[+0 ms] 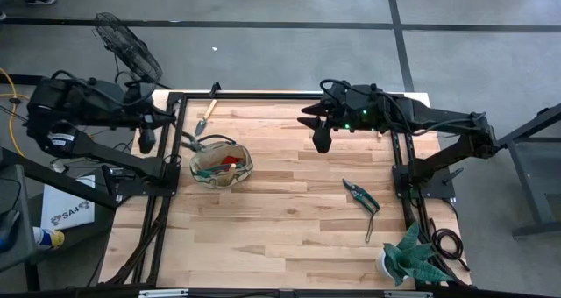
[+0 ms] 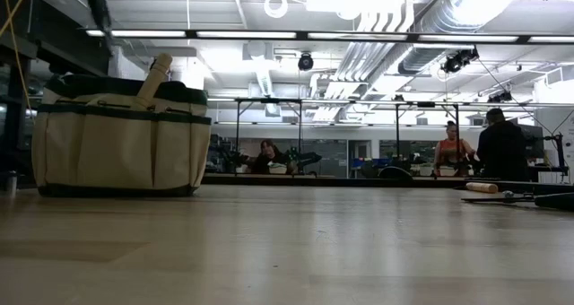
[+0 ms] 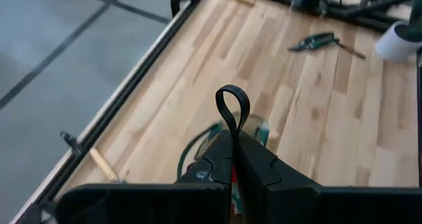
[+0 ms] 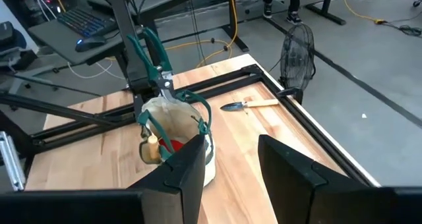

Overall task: Pick & Place Garden tools in Gardening bag
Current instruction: Put the left green shear scissors into the white gardening bag

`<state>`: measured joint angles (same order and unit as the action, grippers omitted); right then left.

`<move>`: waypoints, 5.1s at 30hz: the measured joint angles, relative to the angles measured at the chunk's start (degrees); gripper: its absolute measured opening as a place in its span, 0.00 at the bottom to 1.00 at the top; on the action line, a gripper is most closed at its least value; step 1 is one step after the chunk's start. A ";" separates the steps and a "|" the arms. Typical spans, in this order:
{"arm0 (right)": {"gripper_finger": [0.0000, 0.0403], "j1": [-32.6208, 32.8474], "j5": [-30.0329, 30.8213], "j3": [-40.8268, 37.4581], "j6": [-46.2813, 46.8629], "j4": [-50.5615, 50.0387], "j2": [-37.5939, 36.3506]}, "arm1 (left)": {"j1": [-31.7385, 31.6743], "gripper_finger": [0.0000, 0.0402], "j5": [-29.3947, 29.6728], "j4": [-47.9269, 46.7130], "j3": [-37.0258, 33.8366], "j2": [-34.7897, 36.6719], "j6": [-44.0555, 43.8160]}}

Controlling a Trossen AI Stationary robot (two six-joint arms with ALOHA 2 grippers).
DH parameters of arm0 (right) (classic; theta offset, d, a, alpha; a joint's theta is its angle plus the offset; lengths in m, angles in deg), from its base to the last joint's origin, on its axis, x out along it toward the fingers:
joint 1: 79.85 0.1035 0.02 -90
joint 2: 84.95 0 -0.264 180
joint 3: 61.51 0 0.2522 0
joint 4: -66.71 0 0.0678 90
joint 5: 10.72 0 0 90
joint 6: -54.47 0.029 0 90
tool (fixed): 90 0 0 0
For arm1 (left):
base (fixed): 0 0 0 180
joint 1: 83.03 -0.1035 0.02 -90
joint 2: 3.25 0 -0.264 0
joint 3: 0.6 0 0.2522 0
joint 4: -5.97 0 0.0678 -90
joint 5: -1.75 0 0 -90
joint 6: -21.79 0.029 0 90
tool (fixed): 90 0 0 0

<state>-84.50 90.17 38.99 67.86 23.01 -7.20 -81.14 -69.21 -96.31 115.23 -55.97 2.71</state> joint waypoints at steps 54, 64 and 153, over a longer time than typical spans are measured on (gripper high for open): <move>0.33 0.04 3.97 -0.66 4.50 -1.29 4.28 | 0.00 0.00 -19.60 -1.43 -0.19 6.88 -12.86; 0.33 0.04 3.96 -0.63 4.58 -1.29 4.28 | -0.01 0.00 -18.90 -1.44 -10.22 6.85 -12.48; 0.33 0.04 4.00 -0.61 4.39 -1.32 4.28 | -0.01 0.00 -10.99 -1.46 -14.92 1.99 -6.20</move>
<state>-84.45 94.17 38.38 72.25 21.69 -2.91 -81.14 -80.19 -97.77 100.31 -53.97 -3.48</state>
